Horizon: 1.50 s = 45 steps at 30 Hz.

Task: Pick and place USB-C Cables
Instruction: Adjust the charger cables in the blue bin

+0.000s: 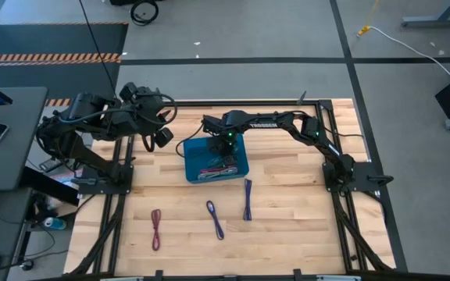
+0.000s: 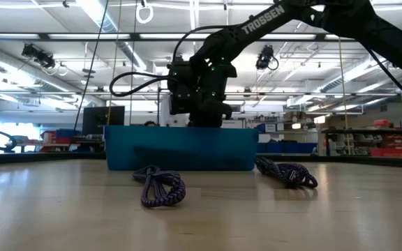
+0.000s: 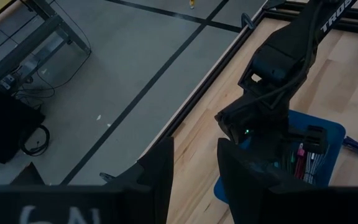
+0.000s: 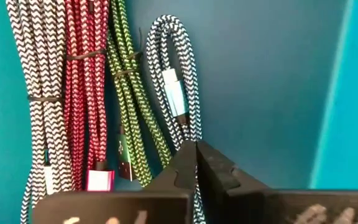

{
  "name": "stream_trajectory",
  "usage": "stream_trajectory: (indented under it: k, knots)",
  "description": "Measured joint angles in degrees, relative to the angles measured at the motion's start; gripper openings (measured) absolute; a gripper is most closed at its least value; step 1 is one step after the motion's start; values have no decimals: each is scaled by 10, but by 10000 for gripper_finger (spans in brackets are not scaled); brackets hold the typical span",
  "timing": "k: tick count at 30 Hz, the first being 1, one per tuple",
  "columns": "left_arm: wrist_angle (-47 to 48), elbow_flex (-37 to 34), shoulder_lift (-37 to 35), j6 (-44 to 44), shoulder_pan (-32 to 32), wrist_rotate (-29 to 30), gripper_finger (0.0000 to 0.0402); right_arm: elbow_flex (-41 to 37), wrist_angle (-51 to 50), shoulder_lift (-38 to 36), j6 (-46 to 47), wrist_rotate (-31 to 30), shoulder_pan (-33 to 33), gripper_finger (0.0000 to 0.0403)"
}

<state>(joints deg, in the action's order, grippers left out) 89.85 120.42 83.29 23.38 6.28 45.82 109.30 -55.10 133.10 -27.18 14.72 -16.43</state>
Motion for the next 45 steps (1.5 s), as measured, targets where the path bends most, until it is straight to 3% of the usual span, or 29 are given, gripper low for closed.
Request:
stream_trajectory:
  k: [6, 12, 19, 30, 35, 45]
  knots:
    - [0, 0, 0, 0, 0, 0, 130, 11, -12, 0, 25, -16, 0, 2]
    - [0, 0, 0, 0, 0, 0, 130, 78, -59, 0, 85, -33, 0, 2]
    - [0, 0, 0, 0, 0, 0, 130, 150, -72, 0, 204, -33, 19, 1]
    - [0, 0, 0, -2, 0, 0, 130, 142, -58, 0, 249, -37, 78, 0]
    - [0, 0, 0, -2, 0, 0, 130, 123, -72, -1, 263, -91, 77, 0]
    - [1, 0, 0, 0, 0, 0, 130, 116, -67, -1, 240, -93, 53, 0]
